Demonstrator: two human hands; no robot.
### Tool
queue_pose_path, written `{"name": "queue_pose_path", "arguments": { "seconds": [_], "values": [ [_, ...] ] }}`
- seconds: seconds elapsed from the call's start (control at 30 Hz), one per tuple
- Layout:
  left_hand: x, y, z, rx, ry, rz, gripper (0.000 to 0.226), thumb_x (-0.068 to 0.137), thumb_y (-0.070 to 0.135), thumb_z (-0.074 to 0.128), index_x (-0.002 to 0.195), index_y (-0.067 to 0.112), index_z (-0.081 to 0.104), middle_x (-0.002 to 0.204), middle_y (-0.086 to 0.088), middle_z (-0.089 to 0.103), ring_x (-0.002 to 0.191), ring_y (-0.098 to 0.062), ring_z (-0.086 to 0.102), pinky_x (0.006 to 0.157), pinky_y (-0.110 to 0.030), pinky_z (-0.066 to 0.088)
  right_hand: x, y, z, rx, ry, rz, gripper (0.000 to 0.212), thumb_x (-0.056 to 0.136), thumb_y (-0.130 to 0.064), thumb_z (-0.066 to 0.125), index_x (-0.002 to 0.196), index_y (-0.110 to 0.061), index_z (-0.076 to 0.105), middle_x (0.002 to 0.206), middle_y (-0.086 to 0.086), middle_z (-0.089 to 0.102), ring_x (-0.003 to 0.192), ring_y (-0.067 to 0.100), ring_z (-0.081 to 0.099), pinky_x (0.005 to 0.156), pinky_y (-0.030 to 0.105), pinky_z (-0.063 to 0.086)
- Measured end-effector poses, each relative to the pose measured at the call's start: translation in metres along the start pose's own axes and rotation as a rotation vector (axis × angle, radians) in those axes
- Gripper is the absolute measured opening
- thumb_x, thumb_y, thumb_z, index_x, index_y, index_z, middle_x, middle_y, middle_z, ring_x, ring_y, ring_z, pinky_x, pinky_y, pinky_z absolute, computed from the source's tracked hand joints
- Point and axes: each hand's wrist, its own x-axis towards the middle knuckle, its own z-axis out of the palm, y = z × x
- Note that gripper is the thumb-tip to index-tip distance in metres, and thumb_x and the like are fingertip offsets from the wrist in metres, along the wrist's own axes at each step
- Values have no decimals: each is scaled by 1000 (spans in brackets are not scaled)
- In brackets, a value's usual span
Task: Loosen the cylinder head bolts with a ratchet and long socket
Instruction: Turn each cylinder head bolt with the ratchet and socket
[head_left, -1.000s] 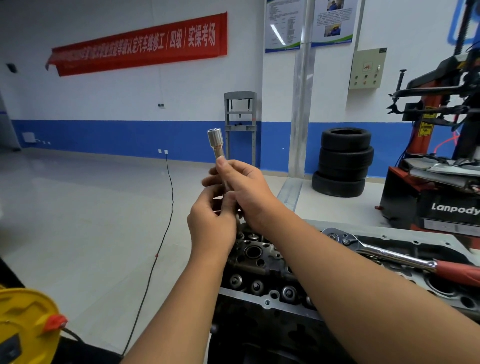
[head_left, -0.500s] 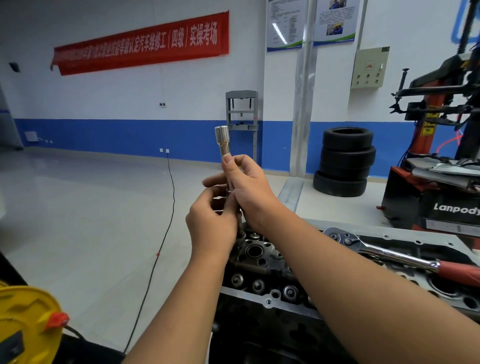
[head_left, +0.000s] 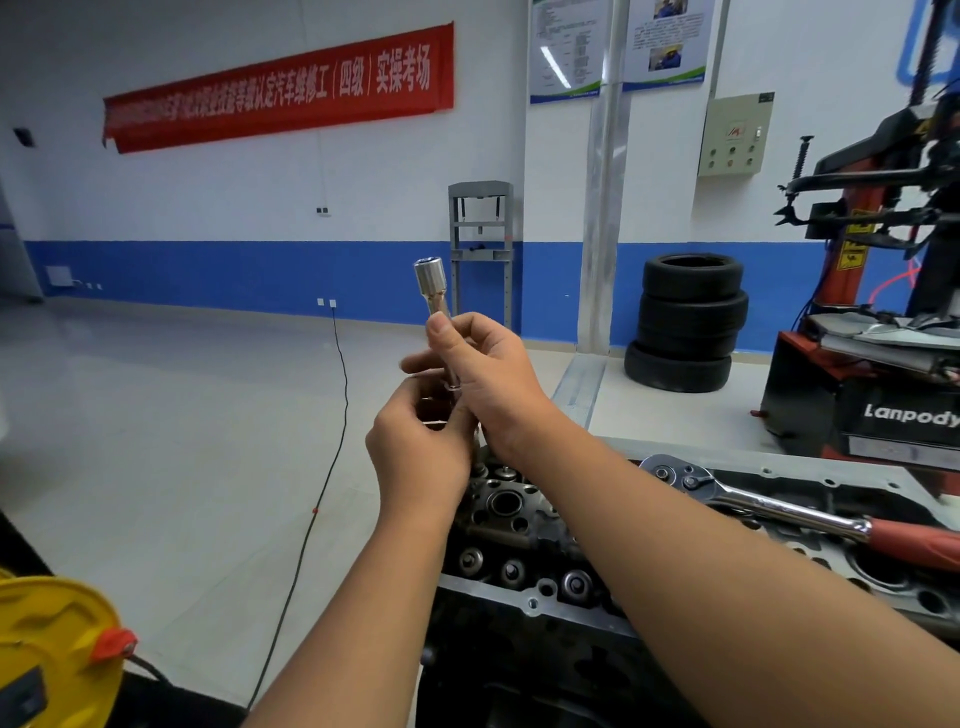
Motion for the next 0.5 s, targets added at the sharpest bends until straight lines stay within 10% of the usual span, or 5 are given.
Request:
{"name": "queue_pose_path", "arguments": {
  "seconds": [0.27,0.5],
  "values": [
    [-2,7,2,-176,-102,-97,29,101,48,51,87,34,72,84,3,77,82,-17,75,78,-50,62,0,-4,2,-73,-21,-17,44,106,-43,52,87,-8,72,87,10,78,78,17,73,75,30,61],
    [-2,4,1,36,-3,-9,23,90,28,76,74,42,65,69,18,70,73,-1,69,76,-40,61,0,0,1,-66,-2,-25,26,100,-36,67,99,-11,62,91,15,79,82,25,77,72,31,63]
  ]
}}
